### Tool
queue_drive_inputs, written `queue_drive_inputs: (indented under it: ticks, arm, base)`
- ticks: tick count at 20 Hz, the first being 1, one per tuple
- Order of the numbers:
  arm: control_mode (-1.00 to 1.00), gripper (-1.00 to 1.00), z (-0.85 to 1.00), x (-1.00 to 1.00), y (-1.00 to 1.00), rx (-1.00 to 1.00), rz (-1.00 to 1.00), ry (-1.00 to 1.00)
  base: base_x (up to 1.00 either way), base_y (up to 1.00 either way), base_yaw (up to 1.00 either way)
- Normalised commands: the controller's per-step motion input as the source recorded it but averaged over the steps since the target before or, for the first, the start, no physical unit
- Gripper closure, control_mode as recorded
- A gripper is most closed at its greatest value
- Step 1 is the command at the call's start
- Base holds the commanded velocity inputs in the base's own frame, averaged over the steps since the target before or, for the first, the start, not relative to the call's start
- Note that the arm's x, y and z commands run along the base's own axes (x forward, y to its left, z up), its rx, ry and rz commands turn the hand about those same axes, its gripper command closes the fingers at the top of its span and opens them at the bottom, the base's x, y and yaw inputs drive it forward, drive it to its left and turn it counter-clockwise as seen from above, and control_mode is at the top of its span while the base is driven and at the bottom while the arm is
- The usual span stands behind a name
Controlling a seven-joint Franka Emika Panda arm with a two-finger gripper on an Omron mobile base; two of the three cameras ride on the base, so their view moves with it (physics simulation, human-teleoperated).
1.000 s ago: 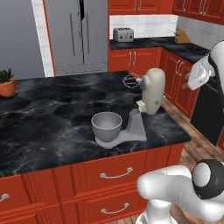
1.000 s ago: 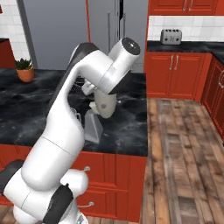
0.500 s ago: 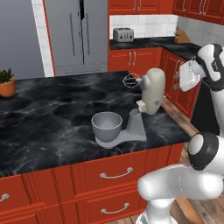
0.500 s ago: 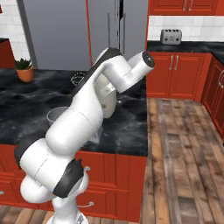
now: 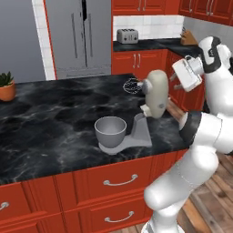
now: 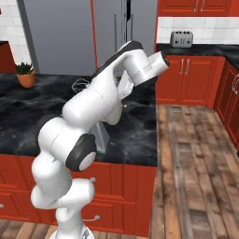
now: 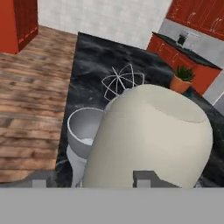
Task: Close the stand mixer head.
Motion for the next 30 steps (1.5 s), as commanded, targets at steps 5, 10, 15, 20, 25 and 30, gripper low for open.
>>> queue_drive_inputs:
  ticks: [5, 10, 15, 20, 25, 30]
  arm:
    - [-1.00, -1.00, -0.35, 0.47, 1.00, -0.05, 0.49, 0.00]
    - [-1.00, -1.00, -0.85, 0.26, 1.00, -0.11, 0.36, -0.16]
    - [-1.00, -1.00, -1.00, 0.08, 1.00, -0.11, 0.24, -0.29]
    - [-1.00, -1.00, -0.68, 0.08, 1.00, -0.09, 0.18, -0.36]
    - [-1.00, -1.00, 0.11, -0.22, 1.00, -0.28, 0.05, -0.37]
    - [-1.00, -1.00, 0.05, -0.27, 0.90, -0.27, 0.00, -0.35]
  base:
    - [0.00, 0.00, 0.00]
    - [0.00, 0.00, 0.00]
    - [0.00, 0.00, 0.00]
    - [0.00, 0.00, 0.00]
    - [0.00, 0.00, 0.00]
    - [0.00, 0.00, 0.00]
